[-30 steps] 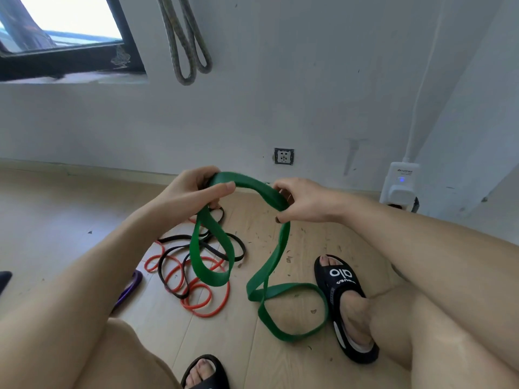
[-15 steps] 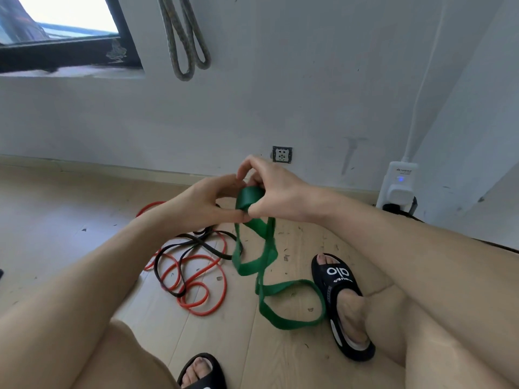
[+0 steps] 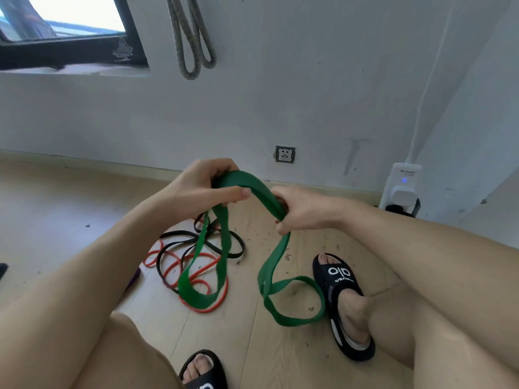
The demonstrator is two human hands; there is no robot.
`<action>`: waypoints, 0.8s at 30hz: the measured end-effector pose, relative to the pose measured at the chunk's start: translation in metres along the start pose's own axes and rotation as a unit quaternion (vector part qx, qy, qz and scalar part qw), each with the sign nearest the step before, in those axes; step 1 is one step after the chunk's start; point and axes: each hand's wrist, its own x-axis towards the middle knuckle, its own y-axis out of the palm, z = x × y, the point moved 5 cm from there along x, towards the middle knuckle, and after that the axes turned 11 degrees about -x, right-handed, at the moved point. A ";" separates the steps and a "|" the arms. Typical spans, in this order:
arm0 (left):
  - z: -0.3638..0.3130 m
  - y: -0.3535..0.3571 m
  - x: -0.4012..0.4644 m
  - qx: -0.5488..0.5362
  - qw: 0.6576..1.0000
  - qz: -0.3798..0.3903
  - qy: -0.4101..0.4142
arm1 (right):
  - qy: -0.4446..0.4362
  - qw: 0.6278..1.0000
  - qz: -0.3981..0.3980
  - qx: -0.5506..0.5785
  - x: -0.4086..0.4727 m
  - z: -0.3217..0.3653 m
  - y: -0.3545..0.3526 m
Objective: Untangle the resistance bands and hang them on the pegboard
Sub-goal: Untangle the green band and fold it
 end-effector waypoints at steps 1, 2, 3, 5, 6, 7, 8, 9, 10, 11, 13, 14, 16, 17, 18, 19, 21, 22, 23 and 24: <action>0.002 -0.003 -0.002 -0.002 1.000 -0.005 -0.008 | 0.006 1.000 0.002 -0.002 0.000 -0.004 -0.001; 0.006 -0.007 -0.003 0.003 1.000 -0.007 -0.022 | 0.011 1.000 0.000 0.003 0.000 -0.007 -0.004; 0.013 -0.011 -0.005 0.017 0.999 -0.003 -0.043 | 0.017 1.000 -0.010 0.012 0.000 -0.009 -0.010; 0.030 -0.018 -0.009 0.061 0.992 0.032 -0.106 | 0.028 0.997 -0.055 0.051 0.000 -0.010 -0.025; 0.040 -0.018 -0.012 0.079 0.984 0.068 -0.147 | 0.029 0.993 -0.081 0.083 -0.001 -0.008 -0.034; 0.048 -0.015 -0.016 0.091 0.971 0.110 -0.190 | 0.023 0.988 -0.101 0.117 -0.003 -0.004 -0.040; 0.055 -0.010 -0.020 0.094 0.958 0.149 -0.228 | 0.011 0.983 -0.113 0.145 -0.005 0.003 -0.046; 0.061 -0.005 -0.023 0.092 0.948 0.175 -0.251 | -0.006 0.979 -0.120 0.162 -0.007 0.012 -0.050; 0.063 -0.001 -0.023 0.096 0.944 0.186 -0.256 | -0.024 0.978 -0.123 0.169 -0.009 0.022 -0.052; 0.065 0.002 -0.021 0.104 0.945 0.186 -0.249 | -0.040 0.977 -0.124 0.170 -0.010 0.032 -0.053; 0.064 0.004 -0.015 0.112 0.953 0.174 -0.223 | -0.060 0.976 -0.125 0.168 -0.013 0.046 -0.054; 0.059 0.005 -0.013 0.098 0.960 0.165 -0.204 | -0.068 0.975 -0.124 0.170 -0.014 0.051 -0.054; 0.048 0.004 -0.010 0.043 0.979 0.134 -0.145 | -0.079 0.973 -0.128 0.176 -0.015 0.059 -0.055; 0.040 0.003 -0.008 0.015 0.987 0.115 -0.108 | -0.081 0.972 -0.133 0.176 -0.015 0.061 -0.056; 0.032 0.004 -0.006 -0.012 0.992 0.099 -0.074 | -0.081 0.972 -0.140 0.173 -0.015 0.061 -0.055; 0.025 0.005 -0.005 -0.036 0.995 0.084 -0.046 | -0.080 0.971 -0.146 0.172 -0.015 0.062 -0.055; 0.014 0.007 -0.001 -0.047 0.998 0.044 0.000 | -0.075 0.970 -0.155 0.171 -0.013 0.059 -0.056; 0.007 0.009 0.000 -0.031 0.999 0.023 0.020 | -0.074 0.970 -0.158 0.168 -0.012 0.058 -0.056; 0.004 0.009 0.001 -0.008 0.999 0.006 0.032 | -0.074 0.971 -0.159 0.163 -0.011 0.057 -0.056; 0.002 0.009 0.001 0.010 0.999 -0.003 0.037 | -0.074 0.972 -0.159 0.156 -0.011 0.055 -0.057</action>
